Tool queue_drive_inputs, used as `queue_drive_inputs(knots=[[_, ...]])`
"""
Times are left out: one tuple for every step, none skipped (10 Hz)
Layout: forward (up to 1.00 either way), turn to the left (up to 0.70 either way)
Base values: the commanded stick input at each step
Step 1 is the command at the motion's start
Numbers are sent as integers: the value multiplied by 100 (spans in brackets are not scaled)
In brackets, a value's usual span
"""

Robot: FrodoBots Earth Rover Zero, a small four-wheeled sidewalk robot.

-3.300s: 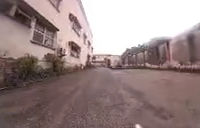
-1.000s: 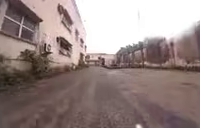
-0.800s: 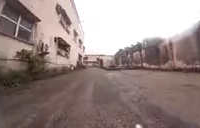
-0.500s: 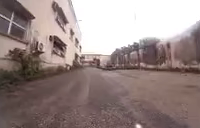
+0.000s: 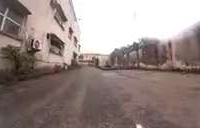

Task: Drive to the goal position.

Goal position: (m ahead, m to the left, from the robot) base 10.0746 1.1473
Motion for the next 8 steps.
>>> queue_drive_inputs(knots=[[70,18],[70,9],[70,-15],[70,-17],[70,-17],[70,-17],[70,-17],[70,-17]])
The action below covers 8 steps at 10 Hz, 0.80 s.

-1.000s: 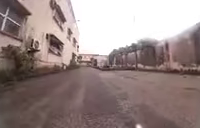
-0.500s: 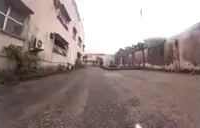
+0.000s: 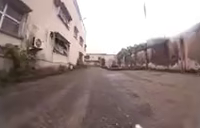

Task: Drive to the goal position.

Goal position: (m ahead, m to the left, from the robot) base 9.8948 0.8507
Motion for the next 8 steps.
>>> queue_drive_inputs(knots=[[70,-17],[70,-17],[70,-17],[70,-17],[70,-17],[70,-17],[70,-17],[70,-17]])
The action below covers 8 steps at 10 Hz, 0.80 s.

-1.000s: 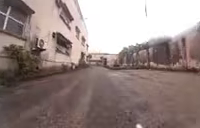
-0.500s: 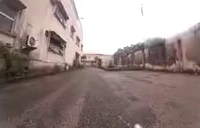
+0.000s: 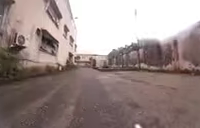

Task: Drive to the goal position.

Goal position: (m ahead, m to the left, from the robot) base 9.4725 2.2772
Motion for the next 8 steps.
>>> queue_drive_inputs(knots=[[70,-17],[70,-17],[70,-4],[70,18],[70,18],[70,18],[70,18],[70,18]])
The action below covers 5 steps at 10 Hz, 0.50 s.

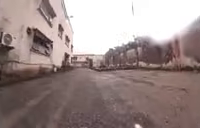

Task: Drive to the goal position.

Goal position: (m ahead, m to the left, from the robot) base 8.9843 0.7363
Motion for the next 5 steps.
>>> queue_drive_inputs(knots=[[70,18],[70,18],[70,18],[70,18],[70,18]])
